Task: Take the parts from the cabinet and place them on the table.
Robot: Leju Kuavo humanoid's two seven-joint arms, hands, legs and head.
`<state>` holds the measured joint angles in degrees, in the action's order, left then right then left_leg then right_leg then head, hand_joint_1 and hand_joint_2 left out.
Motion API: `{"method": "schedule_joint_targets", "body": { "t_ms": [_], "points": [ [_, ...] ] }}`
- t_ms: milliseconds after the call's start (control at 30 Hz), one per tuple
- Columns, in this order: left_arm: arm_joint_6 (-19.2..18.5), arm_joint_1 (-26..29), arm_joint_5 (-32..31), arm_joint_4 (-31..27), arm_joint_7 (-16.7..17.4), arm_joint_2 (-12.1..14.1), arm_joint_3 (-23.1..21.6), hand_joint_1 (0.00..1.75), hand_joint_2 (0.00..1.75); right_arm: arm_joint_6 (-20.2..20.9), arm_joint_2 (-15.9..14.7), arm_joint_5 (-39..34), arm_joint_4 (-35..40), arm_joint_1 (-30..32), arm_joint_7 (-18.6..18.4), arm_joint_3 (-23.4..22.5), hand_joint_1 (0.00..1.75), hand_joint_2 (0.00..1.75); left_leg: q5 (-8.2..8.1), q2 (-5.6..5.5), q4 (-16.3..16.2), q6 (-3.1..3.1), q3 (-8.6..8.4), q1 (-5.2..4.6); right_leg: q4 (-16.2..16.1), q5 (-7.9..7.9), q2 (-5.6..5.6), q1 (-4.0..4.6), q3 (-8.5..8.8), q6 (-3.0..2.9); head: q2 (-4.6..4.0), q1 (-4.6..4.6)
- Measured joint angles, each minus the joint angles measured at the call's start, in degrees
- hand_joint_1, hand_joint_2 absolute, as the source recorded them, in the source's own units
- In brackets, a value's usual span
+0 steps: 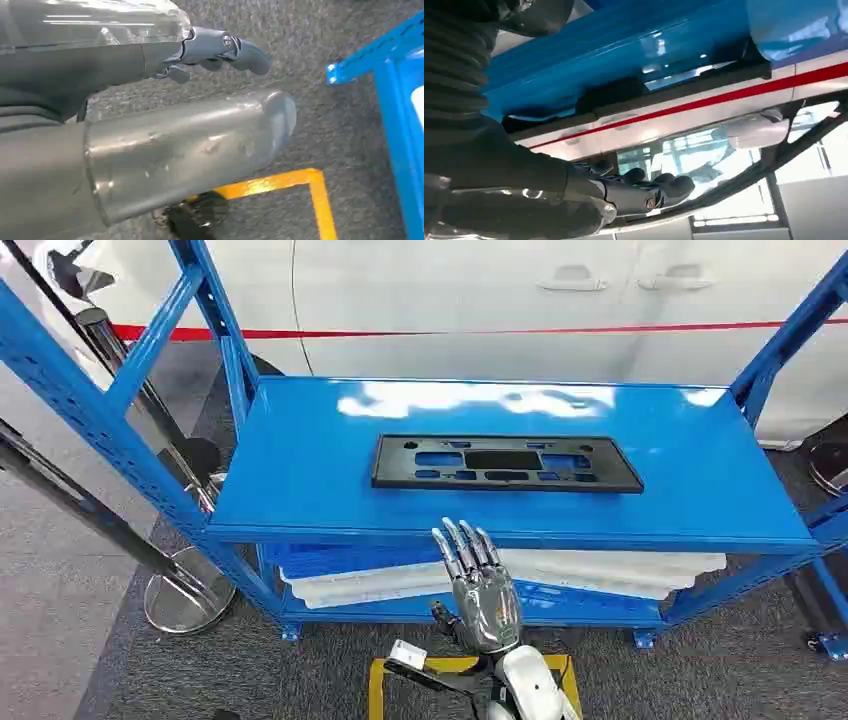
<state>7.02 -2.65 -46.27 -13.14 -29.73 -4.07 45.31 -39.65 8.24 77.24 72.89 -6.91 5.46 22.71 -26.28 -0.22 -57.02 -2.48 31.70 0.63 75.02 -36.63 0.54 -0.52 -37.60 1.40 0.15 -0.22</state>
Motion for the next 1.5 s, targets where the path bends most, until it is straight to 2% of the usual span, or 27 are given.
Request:
{"method": "schedule_joint_targets", "body": {
  "t_ms": [33, 67, 100, 167, 200, 267, 300, 367, 400, 467, 533, 567, 600, 633, 700, 733, 833, 900, 1000, 1033, 1100, 1167, 1200, 1233, 1367, 1433, 1500],
  "points": [
    [0.1, -0.1, -0.2, 0.0, 0.2, 0.0, 0.0, 0.00, 0.00, 0.1, 0.0, 0.0, 0.0, 0.0, 0.0, 0.0, 0.00, 1.75, -0.63, -0.07, 0.0, -0.03, -0.79, 0.00, 0.5, -1.69, -0.04, -0.05, -1.50, 0.11, 0.00, 0.00],
    [0.3, -0.1, -0.5, 0.0, 0.5, 0.0, 0.0, 0.00, 0.00, 0.2, -0.1, 0.0, 0.0, 0.0, -0.1, 0.0, 0.00, 1.75, -1.41, -0.15, 0.0, 0.03, -1.84, 0.00, -0.9, -1.33, -0.12, -0.10, -2.26, 0.06, 0.00, 0.00],
    [0.5, -0.1, -0.7, 0.0, 0.8, 0.0, 0.0, 0.00, 0.00, 0.4, -0.1, -0.1, -0.1, 0.0, -0.2, 0.0, 0.00, 1.75, -2.11, -0.22, 0.0, 0.12, -2.82, 0.00, -3.8, 0.86, -0.18, -0.11, -2.06, -0.14, 0.00, 0.02],
    [0.8, 0.0, -1.2, 0.0, 1.3, 0.0, 0.0, 0.00, 0.00, 0.4, -0.2, -0.5, -0.1, 0.0, -0.3, 0.0, 0.00, 1.75, -3.56, -0.25, 0.0, 0.57, -4.41, -0.01, -12.6, 9.87, -0.24, 0.02, -0.38, -0.93, 0.00, 0.02],
    [0.8, -0.1, -1.2, 0.0, 1.5, -0.2, 0.0, 0.00, 0.00, 0.5, -0.2, -0.7, -0.2, 0.0, -0.3, 0.0, 0.00, 1.75, -4.12, -0.26, -0.2, 0.78, -4.62, -0.08, -15.7, 14.37, -0.35, 0.39, -0.73, -1.43, 0.00, 0.00],
    [0.4, -0.5, -1.2, 0.0, 1.9, -0.1, 0.2, 0.00, 0.00, 0.5, -0.2, -0.9, -0.4, 0.0, -0.5, 0.0, 0.00, 1.75, -5.30, -0.43, 0.3, 1.73, -4.46, -0.11, -15.6, 13.25, -0.24, 0.79, -0.67, -1.94, 0.00, 0.00],
    [0.2, -0.5, -1.2, 0.0, 1.9, -0.1, 0.3, 0.00, 0.00, 0.5, -0.2, -1.0, -0.5, 0.0, -0.6, 0.0, 0.00, 1.75, -4.73, -0.38, -0.5, 2.14, -5.20, -0.16, -16.1, 13.13, -0.04, 0.63, -0.54, -2.42, 0.00, 0.00],
    [-0.1, -0.6, -1.5, 0.0, 2.0, 0.3, 0.3, 0.00, 0.00, 0.4, 0.0, -1.4, -0.5, -0.1, -0.6, 0.0, 0.00, 1.75, -5.32, -0.23, -1.0, 2.60, -5.93, 0.05, -16.6, 12.68, 0.12, 0.25, 1.53, -3.22, 0.00, 0.00],
    [-0.1, -0.8, -1.8, 0.0, 1.9, 0.2, 0.3, 0.00, 0.00, 0.4, 0.0, -1.8, -0.6, -0.4, -0.6, 0.0, 0.00, 1.75, -5.63, -0.15, -3.8, 2.65, -5.01, 0.04, -16.7, 12.26, -0.04, 0.26, 2.34, -3.73, 0.00, 0.04],
    [-0.1, -1.2, -2.3, 0.0, 2.1, 0.2, 0.3, 0.00, 0.00, 0.5, 0.2, -2.1, -0.7, -1.2, -0.6, 0.1, 0.00, 1.75, -8.61, -0.12, -12.3, 3.37, 0.32, 0.14, -16.7, 11.46, -0.10, 0.34, 3.21, -4.04, 0.00, -0.02],
    [0.0, -1.1, -2.6, 0.0, 2.3, 0.3, 0.3, 0.00, 0.00, 0.7, 0.2, -2.7, -1.0, -1.5, -0.5, 0.1, 0.00, 1.75, -12.29, -0.11, -17.6, 3.42, 4.87, 0.12, -16.7, 10.51, -0.02, 0.48, 4.14, -4.05, 0.00, -0.04],
    [0.0, -1.1, -3.0, 0.0, 2.6, 0.3, 0.3, 0.00, 0.00, 1.0, 0.2, -3.1, -1.1, -1.8, -0.5, 0.1, 0.00, 1.75, -11.92, -0.11, -17.1, 3.45, 5.71, 0.12, -16.6, 10.03, 0.09, 0.52, 4.80, -4.03, 0.00, -0.02],
    [0.1, -1.0, -3.1, 0.0, 2.7, 0.3, 0.3, 0.00, 0.00, 1.2, 0.3, -3.4, -1.2, -2.2, -0.5, 0.1, 0.00, 1.75, -9.99, -0.11, -14.5, 3.43, 5.50, 0.10, -16.6, 9.52, 0.19, 0.59, 5.50, -3.94, 0.00, -0.04],
    [0.1, -1.1, -3.3, 0.0, 2.8, 0.3, 0.3, 0.00, 0.00, 1.5, 0.4, -3.6, -1.2, -2.7, -0.5, 0.1, 0.00, 1.75, -6.85, -0.11, -10.5, 3.16, 4.58, 0.06, -16.6, 8.98, 0.20, 0.69, 6.26, -3.89, 0.00, -0.02],
    [0.2, -1.0, -3.7, 0.0, 2.9, 0.4, 0.3, 0.00, 0.00, 1.9, 0.8, -3.9, -1.4, -4.0, -0.6, 0.1, 0.00, 1.75, 1.77, -0.09, -1.8, 1.80, 2.74, -0.38, -16.6, 7.96, 0.18, 0.83, 7.46, -3.68, 0.00, 0.00],
    [0.3, -1.1, -3.9, 0.0, 3.0, 0.5, 0.3, 0.00, 0.00, 2.3, 0.9, -3.9, -1.8, -4.7, -0.6, 0.2, 0.00, 1.75, -0.04, 0.01, -1.7, 1.69, 3.07, -0.73, -16.6, 7.63, 0.39, 0.92, 7.62, -3.19, 0.00, 0.00],
    [0.3, -1.2, -4.2, 0.0, 3.3, 0.5, 0.3, 0.00, 0.00, 2.9, 1.2, -3.9, -2.3, -6.1, -0.9, 0.3, 0.00, 1.75, 1.02, -0.16, -1.1, 0.66, 2.54, -0.88, -16.0, 7.95, 0.40, 0.90, 7.85, -2.22, 0.00, -0.04],
    [0.4, -1.4, -4.3, 0.0, 3.3, 0.3, 0.3, 0.00, 0.00, 2.9, 1.3, -3.9, -2.6, -7.0, -1.0, 0.3, 0.00, 1.75, 1.32, -0.15, -0.1, 0.09, 0.77, -0.15, -14.1, 6.75, 0.27, 0.99, 7.37, -1.69, 0.00, 0.07],
    [0.4, -1.7, -4.5, 0.0, 3.2, 0.3, 0.3, 0.00, 0.00, 3.1, 1.3, -3.8, -3.3, -8.0, -1.3, 0.4, 0.00, 1.75, 0.87, -0.13, 0.0, -0.27, 0.52, -0.11, -3.0, 1.37, 0.13, 0.26, 0.57, -0.76, 0.00, 0.04],
    [0.4, -1.6, -4.9, 0.0, 3.1, 0.3, 0.3, 0.00, 0.00, 3.3, 1.3, -3.3, -3.6, -8.0, -1.8, 0.4, 0.00, 1.75, 0.66, -0.16, -0.1, -0.20, 0.46, -0.08, 0.1, 0.48, 0.08, 0.04, -1.76, -0.44, 0.00, 0.04],
    [0.4, -1.6, -5.7, 0.0, 3.3, 0.3, 0.3, 0.00, 0.00, 4.0, 1.2, -1.1, -4.5, -8.5, -3.7, 0.4, 0.00, 1.75, 0.16, -0.20, -0.1, 0.03, -0.06, 0.03, -2.1, 3.68, -0.14, -0.42, -2.19, -0.03, 0.00, 0.04],
    [0.5, -1.7, -6.7, 0.0, 3.7, 0.3, 0.3, 0.00, 0.00, 4.9, 1.2, 2.2, -5.8, -10.0, -5.8, 0.4, 0.00, 1.75, -0.37, -0.20, -0.4, 0.46, -0.87, 0.19, -11.8, 10.43, -0.31, -0.76, 1.41, 0.13, 0.00, 0.07],
    [0.6, -1.7, -7.3, 0.0, 3.9, 0.3, 0.3, 0.00, 0.00, 5.4, 1.2, 4.0, -6.7, -10.9, -6.8, 0.4, 0.00, 1.75, -0.71, -0.17, -0.5, 0.83, -0.77, 0.24, -15.5, 11.88, -0.36, -0.80, 2.62, -0.05, 0.00, 0.04],
    [0.6, -2.0, -7.7, 0.0, 4.0, 0.3, 0.3, 0.00, 0.00, 6.2, 1.0, 5.4, -8.0, -12.1, -7.4, 0.5, 0.00, 1.75, -0.78, -0.20, -0.8, 1.13, -0.73, 0.14, -15.9, 9.90, -0.42, -0.26, 2.12, -0.44, 0.00, 0.07],
    [0.7, -2.1, -8.3, 0.0, 4.3, 0.3, 0.3, 0.00, 0.00, 8.4, 0.5, 7.7, -11.3, -14.1, -8.4, 0.6, 0.00, 1.75, -0.79, -0.17, -1.2, 2.48, -0.48, 0.06, -15.9, 11.72, -0.31, -0.17, 2.19, -2.36, 0.00, 0.00],
    [0.7, -2.2, -8.3, 0.0, 4.3, 0.2, 0.3, 0.00, 0.00, 8.5, 0.5, 7.9, -12.2, -15.0, -8.4, 0.8, 0.00, 1.75, -3.92, -0.08, -4.7, 2.69, 1.05, 0.23, -16.4, 12.11, -0.44, -0.35, 2.27, -3.10, 0.00, 0.00],
    [0.7, -2.3, -8.3, 0.0, 4.3, 0.2, 0.3, 0.00, 0.00, 8.5, 0.4, 8.1, -13.1, -15.3, -8.5, 1.0, 0.00, 1.75, -8.57, -0.07, -13.4, 3.12, 4.80, 0.33, -16.4, 12.26, -0.47, -0.12, 1.93, -3.32, 0.00, 0.00]
  ]
}}
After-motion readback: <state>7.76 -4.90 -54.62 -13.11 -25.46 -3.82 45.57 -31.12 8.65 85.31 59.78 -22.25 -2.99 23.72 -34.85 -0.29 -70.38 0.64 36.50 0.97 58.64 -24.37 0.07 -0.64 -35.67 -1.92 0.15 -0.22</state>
